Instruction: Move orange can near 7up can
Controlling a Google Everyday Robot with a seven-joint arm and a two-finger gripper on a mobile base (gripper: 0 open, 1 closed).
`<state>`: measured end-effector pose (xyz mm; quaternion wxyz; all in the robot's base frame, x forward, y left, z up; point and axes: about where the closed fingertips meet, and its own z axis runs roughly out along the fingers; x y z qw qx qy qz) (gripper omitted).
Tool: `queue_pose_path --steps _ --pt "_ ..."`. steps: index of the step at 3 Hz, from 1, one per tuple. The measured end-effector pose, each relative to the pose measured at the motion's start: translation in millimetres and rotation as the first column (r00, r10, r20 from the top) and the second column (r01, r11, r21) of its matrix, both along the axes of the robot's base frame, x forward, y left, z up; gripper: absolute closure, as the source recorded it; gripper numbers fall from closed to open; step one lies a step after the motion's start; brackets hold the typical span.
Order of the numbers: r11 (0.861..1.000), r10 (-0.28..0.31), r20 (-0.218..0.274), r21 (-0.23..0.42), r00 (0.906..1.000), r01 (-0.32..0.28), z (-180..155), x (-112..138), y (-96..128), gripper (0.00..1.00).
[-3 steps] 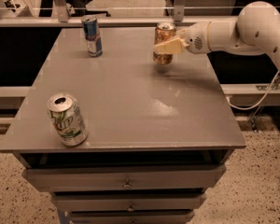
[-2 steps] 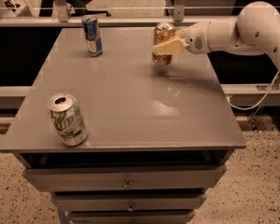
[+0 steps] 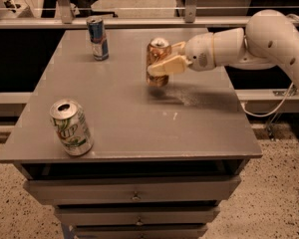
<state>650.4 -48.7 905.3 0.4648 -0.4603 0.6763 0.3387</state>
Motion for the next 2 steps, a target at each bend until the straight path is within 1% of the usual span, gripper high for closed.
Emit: queue_pose_path --steps 1,2 --pt "0.993 0.121 0.029 -0.009 0.9922 -0.121 3 -50 30 1.00" --pt "0.979 0.203 0.038 -0.014 0.9785 -0.202 4 -95 53 1.00"
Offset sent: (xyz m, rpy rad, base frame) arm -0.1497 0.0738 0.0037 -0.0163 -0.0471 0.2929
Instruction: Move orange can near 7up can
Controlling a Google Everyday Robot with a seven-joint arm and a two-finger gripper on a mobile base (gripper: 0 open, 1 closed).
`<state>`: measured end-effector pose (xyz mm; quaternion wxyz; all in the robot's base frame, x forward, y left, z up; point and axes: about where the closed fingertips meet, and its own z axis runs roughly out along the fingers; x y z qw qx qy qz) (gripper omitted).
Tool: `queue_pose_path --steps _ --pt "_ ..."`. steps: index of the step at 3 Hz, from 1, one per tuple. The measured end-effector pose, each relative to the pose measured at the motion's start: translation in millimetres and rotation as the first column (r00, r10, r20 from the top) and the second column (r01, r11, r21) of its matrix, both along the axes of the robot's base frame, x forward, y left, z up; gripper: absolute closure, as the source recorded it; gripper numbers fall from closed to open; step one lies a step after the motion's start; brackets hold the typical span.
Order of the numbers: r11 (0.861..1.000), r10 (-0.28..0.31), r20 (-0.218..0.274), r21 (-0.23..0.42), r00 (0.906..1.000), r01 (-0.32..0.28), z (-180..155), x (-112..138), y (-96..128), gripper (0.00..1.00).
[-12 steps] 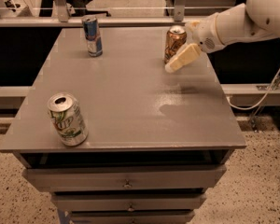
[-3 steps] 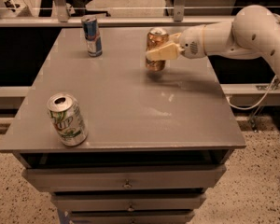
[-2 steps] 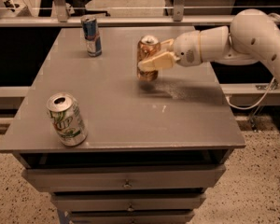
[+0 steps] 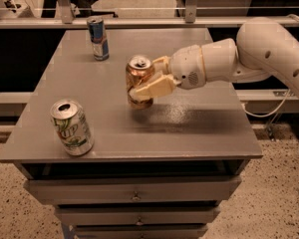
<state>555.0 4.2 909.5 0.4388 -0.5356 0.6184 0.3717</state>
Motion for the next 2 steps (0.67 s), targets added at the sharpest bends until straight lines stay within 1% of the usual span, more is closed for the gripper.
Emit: queue_pose_path --steps 1,2 --pt "0.999 0.039 0.001 0.007 0.9992 -0.039 -9 -30 15 1.00" --pt "0.998 0.067 -0.008 0.010 0.9977 -0.067 -20 -48 28 1.00"
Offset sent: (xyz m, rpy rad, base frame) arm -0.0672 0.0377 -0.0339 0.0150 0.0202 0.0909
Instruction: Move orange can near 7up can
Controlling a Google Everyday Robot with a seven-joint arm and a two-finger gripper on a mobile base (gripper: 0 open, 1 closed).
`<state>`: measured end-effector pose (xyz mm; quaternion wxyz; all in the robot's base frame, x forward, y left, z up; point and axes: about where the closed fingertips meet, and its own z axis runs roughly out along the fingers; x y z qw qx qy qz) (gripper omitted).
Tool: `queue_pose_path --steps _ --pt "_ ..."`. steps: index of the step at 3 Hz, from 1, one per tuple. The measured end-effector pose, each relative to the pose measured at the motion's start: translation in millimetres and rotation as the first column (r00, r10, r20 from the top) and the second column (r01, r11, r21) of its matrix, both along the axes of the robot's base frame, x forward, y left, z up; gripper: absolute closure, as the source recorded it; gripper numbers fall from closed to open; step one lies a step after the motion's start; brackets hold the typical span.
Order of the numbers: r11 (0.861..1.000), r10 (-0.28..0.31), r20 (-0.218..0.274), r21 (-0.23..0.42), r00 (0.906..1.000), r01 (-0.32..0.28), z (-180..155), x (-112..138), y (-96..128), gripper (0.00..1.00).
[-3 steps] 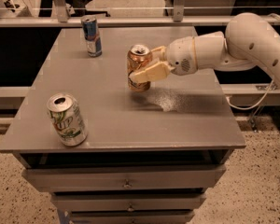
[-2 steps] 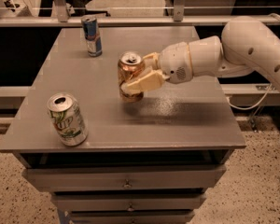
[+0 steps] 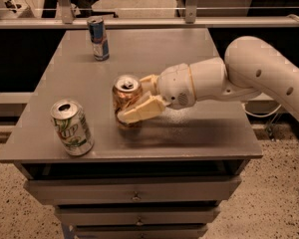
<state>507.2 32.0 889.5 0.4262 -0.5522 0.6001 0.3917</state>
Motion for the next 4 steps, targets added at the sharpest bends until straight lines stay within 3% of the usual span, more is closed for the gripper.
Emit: queue_pose_path --steps 4 --pt "0.993 0.120 -0.007 0.024 0.9927 -0.120 -22 -33 45 1.00"
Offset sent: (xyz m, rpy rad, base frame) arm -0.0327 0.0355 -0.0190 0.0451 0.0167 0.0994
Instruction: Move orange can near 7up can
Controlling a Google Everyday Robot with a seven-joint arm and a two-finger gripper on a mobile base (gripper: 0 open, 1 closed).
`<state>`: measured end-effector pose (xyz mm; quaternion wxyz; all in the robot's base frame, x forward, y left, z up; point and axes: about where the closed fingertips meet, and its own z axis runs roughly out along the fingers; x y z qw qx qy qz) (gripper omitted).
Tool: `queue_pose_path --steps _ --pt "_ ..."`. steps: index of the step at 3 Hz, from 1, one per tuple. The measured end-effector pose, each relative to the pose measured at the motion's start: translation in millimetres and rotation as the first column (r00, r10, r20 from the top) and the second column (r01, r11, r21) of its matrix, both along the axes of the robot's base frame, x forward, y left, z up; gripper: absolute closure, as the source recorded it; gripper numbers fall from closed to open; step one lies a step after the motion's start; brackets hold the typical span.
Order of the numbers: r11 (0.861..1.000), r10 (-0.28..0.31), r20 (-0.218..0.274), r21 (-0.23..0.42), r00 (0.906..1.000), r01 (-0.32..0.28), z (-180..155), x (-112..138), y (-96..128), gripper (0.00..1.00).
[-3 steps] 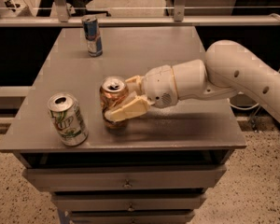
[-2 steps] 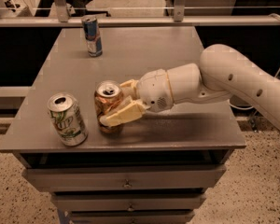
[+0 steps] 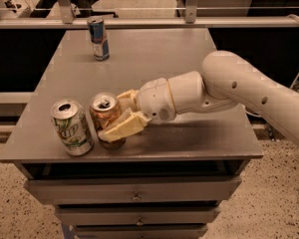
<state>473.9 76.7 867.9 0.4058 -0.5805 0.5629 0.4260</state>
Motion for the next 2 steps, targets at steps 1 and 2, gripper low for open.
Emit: queue_pose_path --steps 1,2 --pt "1.000 0.018 0.009 -0.011 0.9998 -0.018 -3.1 -2.1 7.6 0.84" --pt "1.000 0.027 0.015 -0.017 0.9995 -0.027 -4.8 -2.9 11.9 0.59"
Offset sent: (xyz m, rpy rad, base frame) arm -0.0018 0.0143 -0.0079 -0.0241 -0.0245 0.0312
